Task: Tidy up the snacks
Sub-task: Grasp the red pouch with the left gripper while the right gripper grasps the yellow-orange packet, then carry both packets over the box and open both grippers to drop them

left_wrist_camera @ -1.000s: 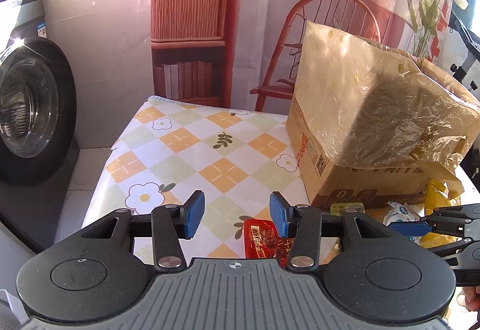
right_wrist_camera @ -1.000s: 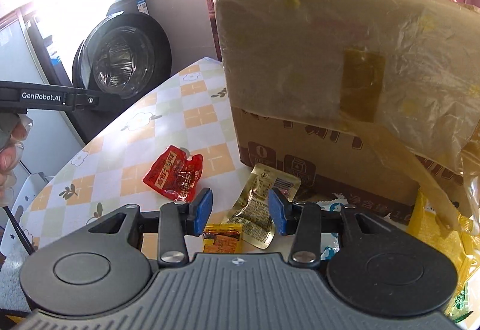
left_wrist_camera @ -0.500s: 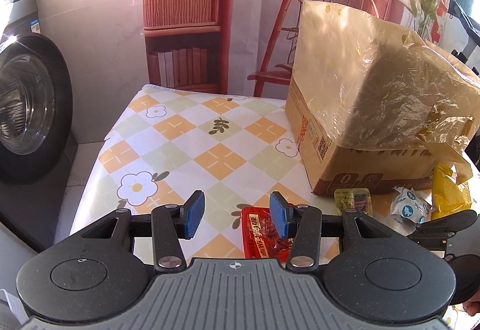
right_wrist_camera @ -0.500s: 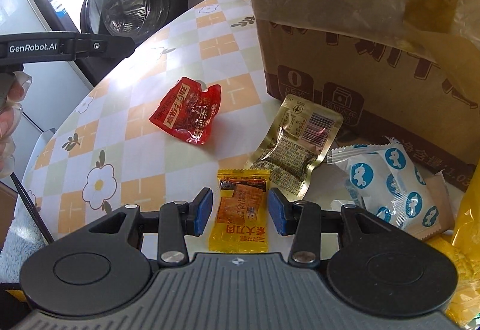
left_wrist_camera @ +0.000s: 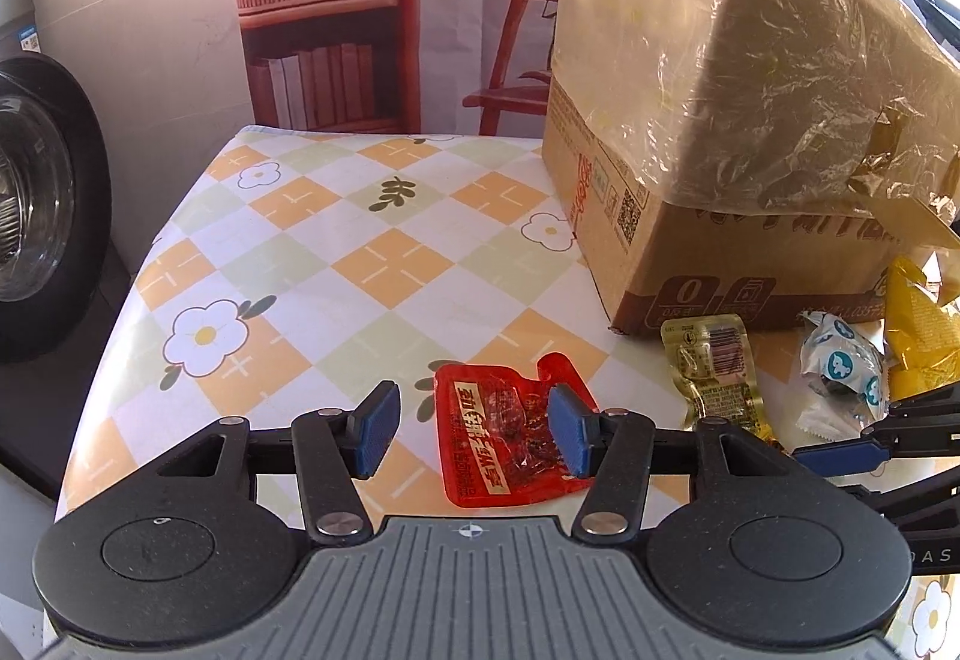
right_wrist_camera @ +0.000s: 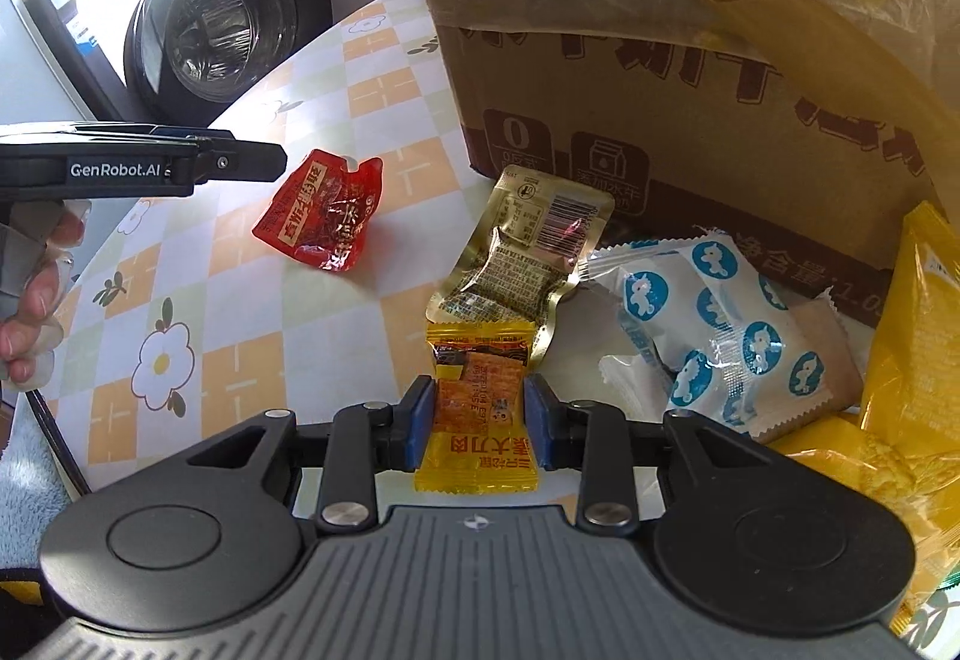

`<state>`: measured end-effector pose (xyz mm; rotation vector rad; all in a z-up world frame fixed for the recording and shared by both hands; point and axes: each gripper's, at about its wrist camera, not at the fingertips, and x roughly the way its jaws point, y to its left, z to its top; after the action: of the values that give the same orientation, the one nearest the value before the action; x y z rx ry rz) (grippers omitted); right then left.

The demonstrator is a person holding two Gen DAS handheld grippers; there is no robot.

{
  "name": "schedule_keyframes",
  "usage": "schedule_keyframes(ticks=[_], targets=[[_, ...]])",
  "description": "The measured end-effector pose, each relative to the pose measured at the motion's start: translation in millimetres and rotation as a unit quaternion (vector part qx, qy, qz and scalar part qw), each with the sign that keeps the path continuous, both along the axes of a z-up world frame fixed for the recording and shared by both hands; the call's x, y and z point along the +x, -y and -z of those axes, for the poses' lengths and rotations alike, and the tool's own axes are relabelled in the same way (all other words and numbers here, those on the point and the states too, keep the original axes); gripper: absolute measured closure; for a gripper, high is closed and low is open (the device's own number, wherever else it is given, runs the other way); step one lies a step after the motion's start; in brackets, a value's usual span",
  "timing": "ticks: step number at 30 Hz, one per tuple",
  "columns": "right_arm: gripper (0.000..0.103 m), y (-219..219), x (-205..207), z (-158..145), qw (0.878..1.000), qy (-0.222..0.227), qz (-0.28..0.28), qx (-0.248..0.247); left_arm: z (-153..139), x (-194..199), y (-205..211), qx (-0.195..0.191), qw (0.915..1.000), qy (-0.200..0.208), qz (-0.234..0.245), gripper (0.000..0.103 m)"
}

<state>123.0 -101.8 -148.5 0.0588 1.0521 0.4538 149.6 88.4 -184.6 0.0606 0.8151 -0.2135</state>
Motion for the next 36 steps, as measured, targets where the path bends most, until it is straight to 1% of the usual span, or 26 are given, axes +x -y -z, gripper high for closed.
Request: schedule_keyframes(ticks=[4, 10, 11, 13, 16, 18, 19, 20, 21, 22, 24, 28, 32, 36], targets=[[0.069, 0.6, -0.3, 0.3, 1.0, 0.001, 0.002, 0.002, 14.2, 6.7, 9.4, 0.008, 0.9999, -0.009, 0.01, 0.045], [0.069, 2.5, -1.0, 1.7, 1.0, 0.002, 0.006, 0.008, 28.7, 14.4, 14.4, 0.016, 0.9996, -0.02, 0.008, 0.043], [0.069, 2.9, -1.3, 1.7, 1.0, 0.002, 0.006, 0.008, 30.6, 13.7, 14.7, 0.017, 0.9997, -0.014, 0.009, 0.04], [0.069, 4.0, -1.6, 1.7, 1.0, 0.003, 0.006, 0.01, 32.1, 13.0, 15.9, 0.019, 0.9997, -0.008, 0.009, 0.039], [0.069, 5.0, -2.1, 2.0, 1.0, 0.004, 0.006, 0.012, 32.5, 12.6, 17.9, 0.017, 0.9998, -0.005, 0.003, 0.039], [0.069, 5.8, -2.4, 1.9, 1.0, 0.004, 0.007, 0.014, 32.3, 12.8, 19.2, 0.018, 0.9998, -0.001, -0.001, 0.044], [0.069, 5.7, -2.7, 2.0, 1.0, 0.004, 0.007, 0.014, 32.1, 11.4, 20.5, 0.02, 0.9998, 0.002, 0.0, 0.056], [0.069, 6.0, -2.8, 2.1, 1.0, 0.005, 0.007, 0.015, 31.2, 9.8, 21.9, 0.018, 0.9998, 0.003, 0.005, 0.072], [0.069, 6.2, -2.8, 2.3, 1.0, 0.005, 0.008, 0.015, 30.5, 8.8, 22.7, 0.013, 0.9999, 0.002, 0.009, 0.08], [0.069, 6.6, -2.8, 2.3, 1.0, 0.005, 0.008, 0.016, 29.5, 7.0, 23.6, 0.008, 0.9999, 0.0, 0.012, 0.081], [0.069, 6.6, -3.1, 2.4, 1.0, 0.005, 0.01, 0.018, 27.3, -1.8, 27.6, 0.01, 0.9997, 0.009, 0.019, 0.085], [0.069, 8.9, -4.3, 1.4, 1.0, 0.005, 0.013, 0.024, 17.5, -20.1, 30.3, 0.014, 0.9992, 0.031, 0.021, 0.087], [0.069, 11.0, -8.5, -3.8, 0.999, 0.012, 0.015, 0.034, 0.7, -36.0, 26.0, 0.002, 0.9988, 0.05, 0.004, 0.087], [0.07, 14.2, -13.9, -15.1, 0.998, 0.031, 0.019, 0.042, -18.1, -47.1, 19.8, -0.016, 0.9977, 0.062, -0.021, 0.087]])
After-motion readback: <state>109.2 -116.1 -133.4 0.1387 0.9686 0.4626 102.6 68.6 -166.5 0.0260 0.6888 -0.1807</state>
